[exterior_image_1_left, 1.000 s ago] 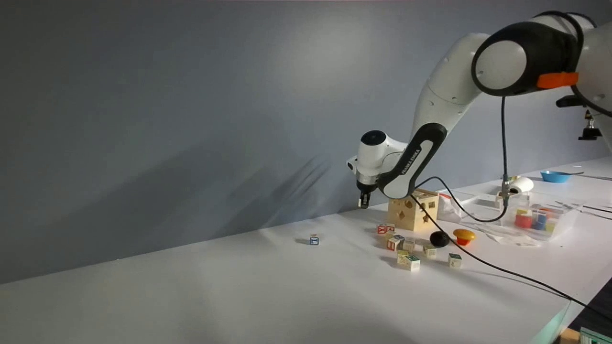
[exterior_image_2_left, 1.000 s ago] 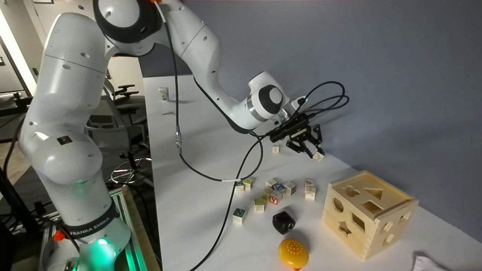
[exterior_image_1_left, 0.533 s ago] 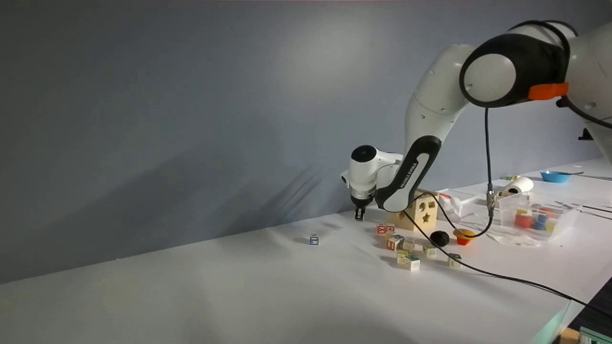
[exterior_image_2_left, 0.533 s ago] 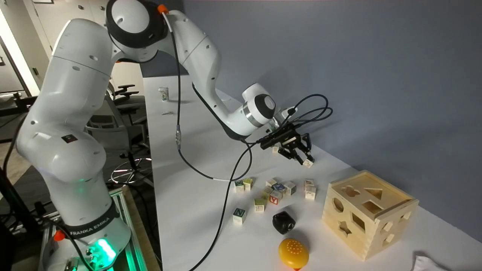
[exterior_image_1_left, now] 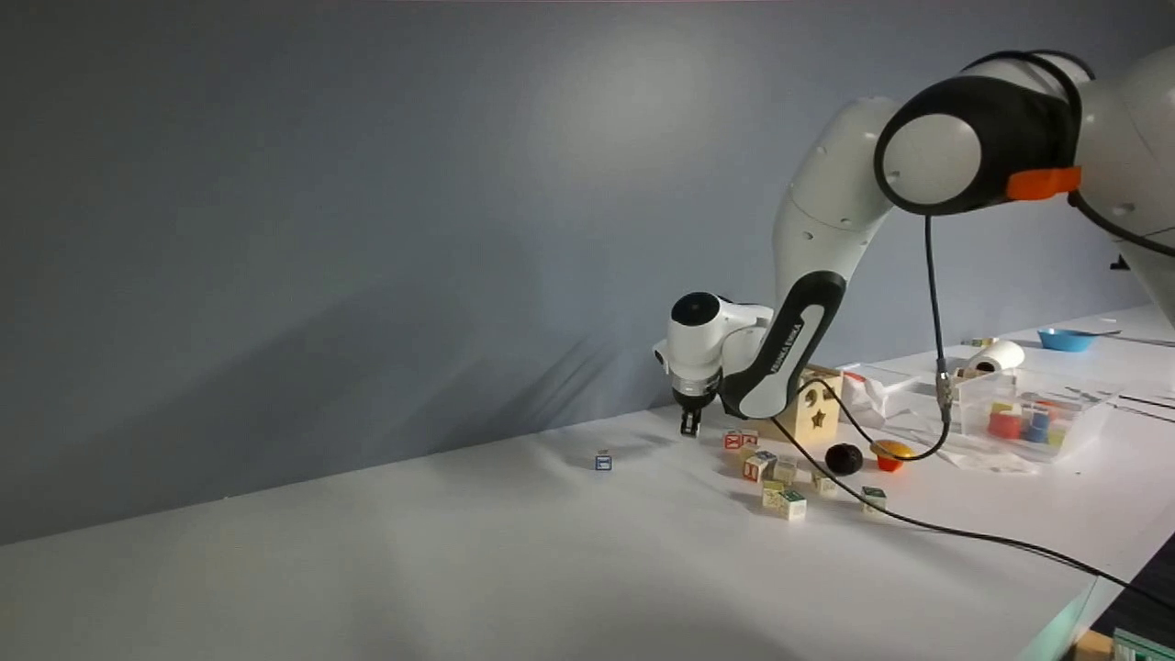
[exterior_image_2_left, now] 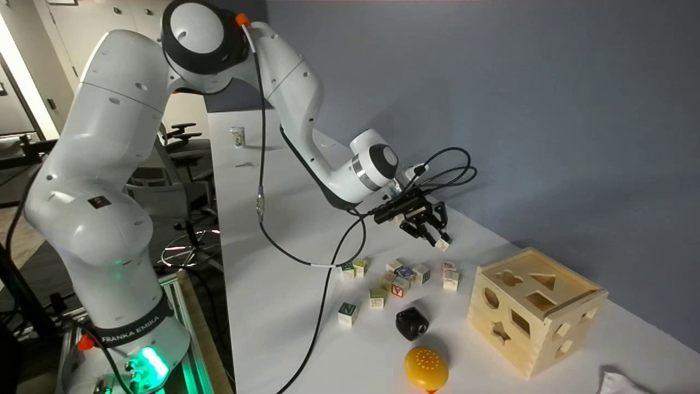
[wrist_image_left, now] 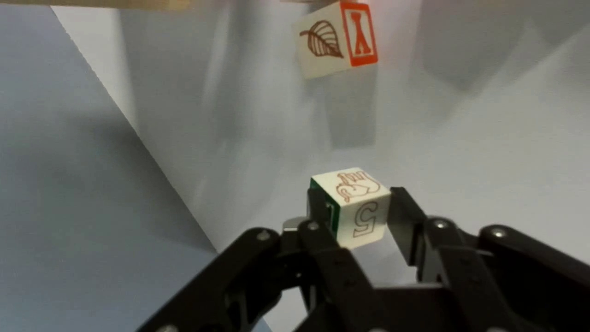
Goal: Pick up the object and put it upside down
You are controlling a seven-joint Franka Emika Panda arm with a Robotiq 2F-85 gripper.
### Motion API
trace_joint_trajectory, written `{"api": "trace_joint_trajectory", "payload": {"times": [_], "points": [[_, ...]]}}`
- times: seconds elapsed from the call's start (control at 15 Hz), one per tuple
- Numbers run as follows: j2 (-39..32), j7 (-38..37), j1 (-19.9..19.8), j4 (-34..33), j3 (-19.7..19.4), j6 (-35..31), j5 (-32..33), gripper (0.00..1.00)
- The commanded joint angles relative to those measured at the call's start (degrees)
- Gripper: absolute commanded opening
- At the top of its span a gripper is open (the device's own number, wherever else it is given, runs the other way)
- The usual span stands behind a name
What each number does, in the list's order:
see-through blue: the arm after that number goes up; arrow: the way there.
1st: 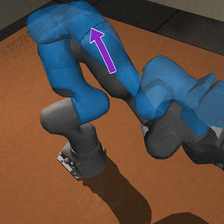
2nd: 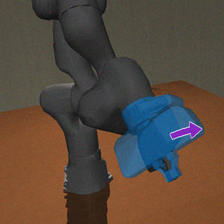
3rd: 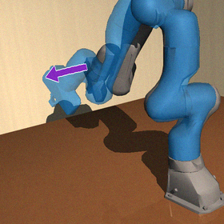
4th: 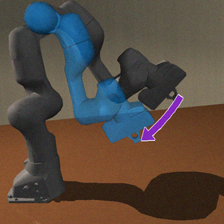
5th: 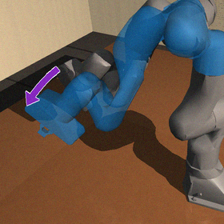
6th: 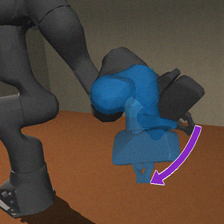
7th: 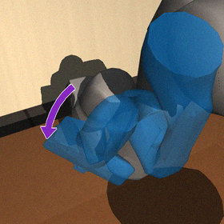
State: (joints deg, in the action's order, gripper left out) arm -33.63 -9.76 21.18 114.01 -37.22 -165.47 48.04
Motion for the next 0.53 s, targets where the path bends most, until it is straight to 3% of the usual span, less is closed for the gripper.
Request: {"api": "trace_joint_trajectory", "payload": {"times": [0.0,0.47], "points": [[-0.06,-0.33,-0.04,1.20,0.14,-0.12,0.32,0.15],[-0.33,-0.07,0.10,2.01,0.11,0.02,0.42,0.15]]}}
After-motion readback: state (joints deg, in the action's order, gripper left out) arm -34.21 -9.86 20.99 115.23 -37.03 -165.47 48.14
